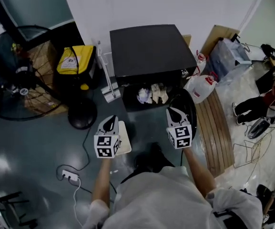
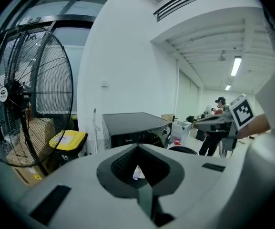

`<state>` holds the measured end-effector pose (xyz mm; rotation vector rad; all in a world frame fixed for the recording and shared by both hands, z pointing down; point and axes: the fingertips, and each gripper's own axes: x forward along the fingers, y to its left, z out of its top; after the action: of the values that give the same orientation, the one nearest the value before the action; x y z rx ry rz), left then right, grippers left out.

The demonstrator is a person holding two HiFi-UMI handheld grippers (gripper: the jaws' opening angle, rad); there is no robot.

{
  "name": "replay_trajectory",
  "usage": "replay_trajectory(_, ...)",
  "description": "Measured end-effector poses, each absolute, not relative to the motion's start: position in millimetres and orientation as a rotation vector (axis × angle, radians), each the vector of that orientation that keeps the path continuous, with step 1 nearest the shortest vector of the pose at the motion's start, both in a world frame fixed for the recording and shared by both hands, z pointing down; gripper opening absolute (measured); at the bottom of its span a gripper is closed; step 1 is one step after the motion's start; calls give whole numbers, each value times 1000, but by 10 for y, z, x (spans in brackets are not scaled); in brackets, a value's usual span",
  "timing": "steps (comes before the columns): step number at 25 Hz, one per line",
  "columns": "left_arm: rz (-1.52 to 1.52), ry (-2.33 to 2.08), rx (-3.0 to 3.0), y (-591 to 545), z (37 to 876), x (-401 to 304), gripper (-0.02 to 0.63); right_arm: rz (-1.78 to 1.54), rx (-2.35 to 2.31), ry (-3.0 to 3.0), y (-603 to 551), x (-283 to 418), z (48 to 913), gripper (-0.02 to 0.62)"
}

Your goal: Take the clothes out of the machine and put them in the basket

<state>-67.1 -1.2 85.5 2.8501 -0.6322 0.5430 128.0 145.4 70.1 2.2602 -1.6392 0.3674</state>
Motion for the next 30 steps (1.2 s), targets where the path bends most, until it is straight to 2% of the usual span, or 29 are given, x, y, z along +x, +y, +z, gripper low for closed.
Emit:
replay_trajectory(13, 605, -743, 2766, -47, 1258, -340, 18, 404, 2191, -1749, 1163, 1722, 1077, 25)
replay_trajectory(30, 671, -810, 2663, -102, 2090, 20, 18, 507, 2086, -1801, 903, 2138, 1986, 25)
